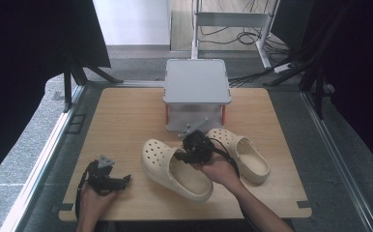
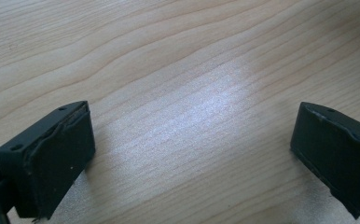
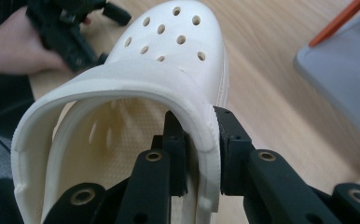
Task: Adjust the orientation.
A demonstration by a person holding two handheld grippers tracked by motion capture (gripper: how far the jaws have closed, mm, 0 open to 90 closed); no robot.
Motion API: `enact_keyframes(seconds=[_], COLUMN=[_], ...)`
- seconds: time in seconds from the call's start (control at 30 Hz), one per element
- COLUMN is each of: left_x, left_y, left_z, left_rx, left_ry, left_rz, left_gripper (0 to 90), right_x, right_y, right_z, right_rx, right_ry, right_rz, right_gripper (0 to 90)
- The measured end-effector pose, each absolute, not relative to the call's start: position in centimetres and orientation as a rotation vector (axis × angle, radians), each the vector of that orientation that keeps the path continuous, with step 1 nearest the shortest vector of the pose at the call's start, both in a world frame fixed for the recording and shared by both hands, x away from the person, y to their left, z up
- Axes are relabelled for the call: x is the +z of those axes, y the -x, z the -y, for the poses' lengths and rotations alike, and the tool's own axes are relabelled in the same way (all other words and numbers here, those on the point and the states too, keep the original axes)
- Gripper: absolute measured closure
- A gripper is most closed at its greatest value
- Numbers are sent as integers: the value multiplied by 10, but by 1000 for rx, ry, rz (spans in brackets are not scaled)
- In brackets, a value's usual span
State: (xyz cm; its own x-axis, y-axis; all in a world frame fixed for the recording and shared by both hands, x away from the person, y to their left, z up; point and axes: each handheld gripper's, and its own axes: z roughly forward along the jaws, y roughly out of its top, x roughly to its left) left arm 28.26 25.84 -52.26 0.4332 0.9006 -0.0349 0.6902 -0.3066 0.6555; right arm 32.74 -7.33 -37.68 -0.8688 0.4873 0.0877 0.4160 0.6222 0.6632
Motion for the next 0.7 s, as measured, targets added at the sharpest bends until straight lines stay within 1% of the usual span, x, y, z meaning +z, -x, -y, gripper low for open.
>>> enact_keyframes(seconds=[0.07,0.27,0.5,0.7], left_x=[-523,-523,-523,-523], left_y=[-283,-283,-283,-283], left_z=[-258,-258,-258,-258], left_rx=[458,460,460,461], left_ry=[-2091,-2092,-2091,-2089], left_rz=[-1333,-1336,-1336,-1337], left_gripper=[0,0,0,0], right_x=[-385,-404,-433,-447], right_y=[-313,-297,-289,-288], right_z=[87,106,121,132], right_rx=[1087,1056,1018,997], right_ry=[-767,-797,-789,-783], right_rz=[-2742,-2743,-2746,-2760], right_gripper=[764,763,763,758])
